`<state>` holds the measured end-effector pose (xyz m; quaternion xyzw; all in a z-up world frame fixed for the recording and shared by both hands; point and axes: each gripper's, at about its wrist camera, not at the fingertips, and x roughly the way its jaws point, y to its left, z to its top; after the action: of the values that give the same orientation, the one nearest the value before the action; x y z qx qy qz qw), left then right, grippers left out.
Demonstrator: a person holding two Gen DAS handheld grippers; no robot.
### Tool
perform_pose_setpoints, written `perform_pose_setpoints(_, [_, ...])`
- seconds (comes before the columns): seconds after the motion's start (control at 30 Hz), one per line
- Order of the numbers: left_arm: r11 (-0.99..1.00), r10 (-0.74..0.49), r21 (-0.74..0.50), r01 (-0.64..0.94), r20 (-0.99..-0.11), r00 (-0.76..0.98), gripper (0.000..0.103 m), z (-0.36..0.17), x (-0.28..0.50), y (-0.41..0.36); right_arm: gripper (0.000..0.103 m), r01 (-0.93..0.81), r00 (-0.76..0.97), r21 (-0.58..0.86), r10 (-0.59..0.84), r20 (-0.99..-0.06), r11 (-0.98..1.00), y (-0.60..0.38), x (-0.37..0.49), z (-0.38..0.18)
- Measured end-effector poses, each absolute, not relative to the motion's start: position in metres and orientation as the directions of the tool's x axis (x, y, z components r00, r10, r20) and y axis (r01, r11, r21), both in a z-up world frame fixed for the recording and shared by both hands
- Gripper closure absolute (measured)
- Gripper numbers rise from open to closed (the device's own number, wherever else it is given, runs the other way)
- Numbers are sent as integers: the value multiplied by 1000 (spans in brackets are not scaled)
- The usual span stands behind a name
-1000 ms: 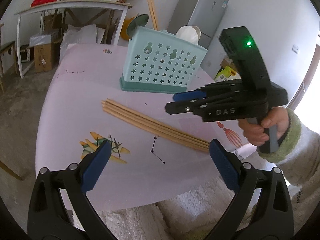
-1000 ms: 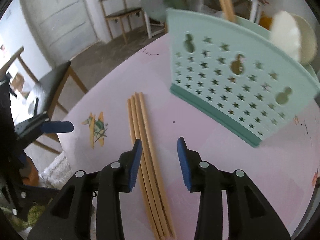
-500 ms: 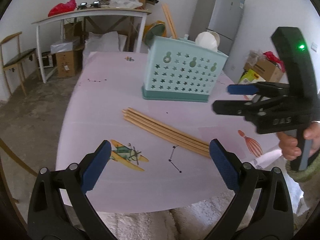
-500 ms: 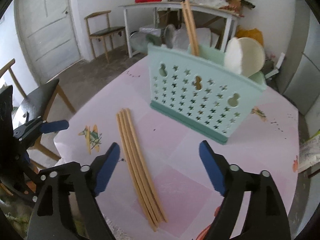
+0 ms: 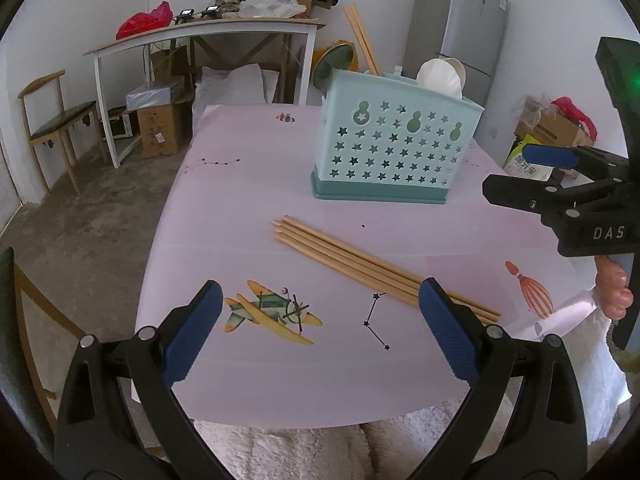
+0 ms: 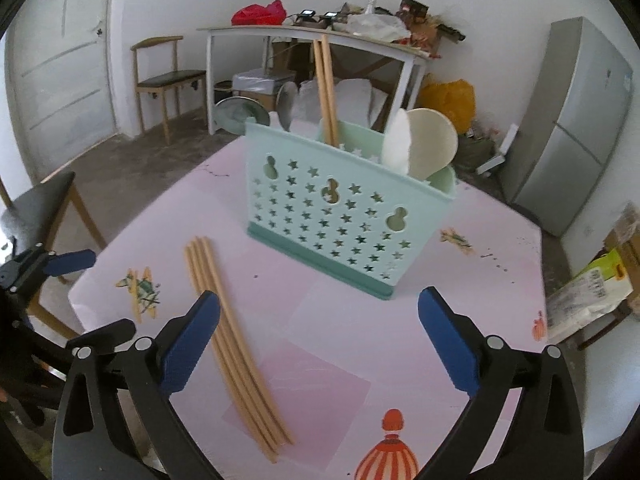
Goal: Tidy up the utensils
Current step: 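Align the right gripper over one chopstick while left aligns over another chopstick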
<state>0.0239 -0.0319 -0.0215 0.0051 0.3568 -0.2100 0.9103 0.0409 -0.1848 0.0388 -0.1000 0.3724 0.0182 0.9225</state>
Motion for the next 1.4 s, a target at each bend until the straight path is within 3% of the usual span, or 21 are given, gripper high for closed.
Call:
perform_pose_setpoints(0.23, [920, -350, -114, 374, -667, 657, 8, -25, 28, -35, 7, -70, 744, -241, -110, -659, 968, -183, 40, 34])
perform_pose_setpoints(0.43, [924, -330, -84, 374, -668, 667, 8, -26, 27, -38, 7, -147, 737, -144, 12, -676, 979, -183, 40, 27])
perform_pose_setpoints(0.7, [889, -427, -183, 419, -660, 618, 8, -28, 26, -40, 7, -193, 720, -101, 71, -690, 976, -179, 41, 17])
perform_pose_setpoints(0.83, [874, -469, -238, 424, -644, 605, 8, -30, 26, -37, 7, -221, 663, 26, 170, -729, 975, -189, 46, 13])
perform_pose_setpoints(1.17, [844, -536, -364, 394, -606, 588, 9, -32, 36, -22, 38, -217, 556, 165, 261, -789, 962, -197, 59, -18])
perform_pose_setpoints(1.23, [839, -543, -362, 407, -606, 581, 14, -31, 37, -24, 42, -212, 543, 184, 272, -794, 960, -198, 61, -23])
perform_pose_setpoints(1.4, [819, -569, -376, 433, -626, 533, 40, -35, 41, -33, 51, -219, 517, 208, 294, -804, 953, -197, 67, -33])
